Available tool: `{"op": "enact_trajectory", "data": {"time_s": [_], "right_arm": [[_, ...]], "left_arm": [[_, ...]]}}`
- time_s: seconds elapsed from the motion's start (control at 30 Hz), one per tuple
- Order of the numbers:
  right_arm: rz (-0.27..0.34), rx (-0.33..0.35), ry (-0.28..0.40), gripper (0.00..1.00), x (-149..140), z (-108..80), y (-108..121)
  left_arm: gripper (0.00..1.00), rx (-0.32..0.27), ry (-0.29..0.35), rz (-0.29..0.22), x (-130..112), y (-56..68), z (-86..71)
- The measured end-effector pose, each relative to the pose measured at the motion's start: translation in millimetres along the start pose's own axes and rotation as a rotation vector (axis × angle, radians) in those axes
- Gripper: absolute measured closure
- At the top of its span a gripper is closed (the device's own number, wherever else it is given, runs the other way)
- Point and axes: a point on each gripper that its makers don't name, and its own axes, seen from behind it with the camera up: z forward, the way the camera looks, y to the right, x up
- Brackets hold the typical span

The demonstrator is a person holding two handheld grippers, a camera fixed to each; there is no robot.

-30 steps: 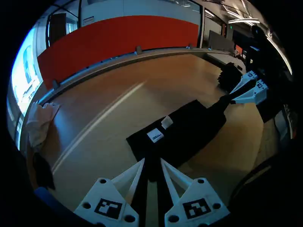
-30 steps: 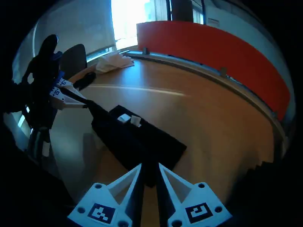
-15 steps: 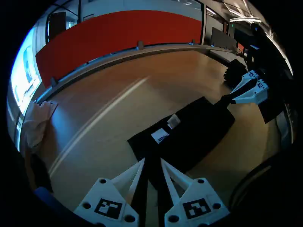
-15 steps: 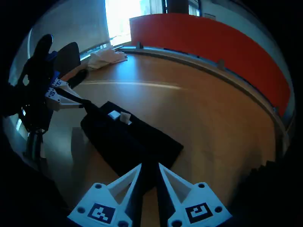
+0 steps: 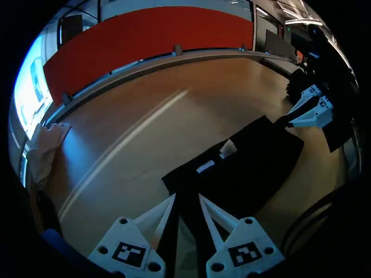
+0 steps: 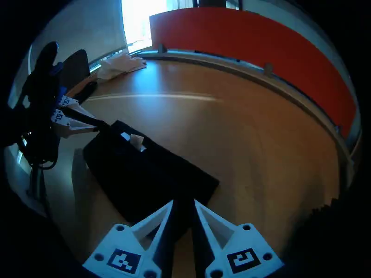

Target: Fold towel

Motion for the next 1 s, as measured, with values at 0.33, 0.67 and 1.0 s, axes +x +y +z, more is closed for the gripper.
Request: {"op": "enact_trajectory", "data": {"time_s": [0.33,0.67,1.0], "right_arm": [[0.012,-0.058,-0.006,0.61,-4.7,8.5,16.2],[0.009,-0.119,0.003,0.34,-0.6,12.1,35.9],[0.010,-0.151,0.039,0.00,10.4,4.4,47.2]], "left_arm": [[0.69,0.036,-0.001,0.014,-3.0,-10.9,10.6],[0.55,0.080,0.011,0.012,3.6,-25.7,12.0],[0.27,0.093,0.023,-0.020,8.1,-36.4,4.8]]}}
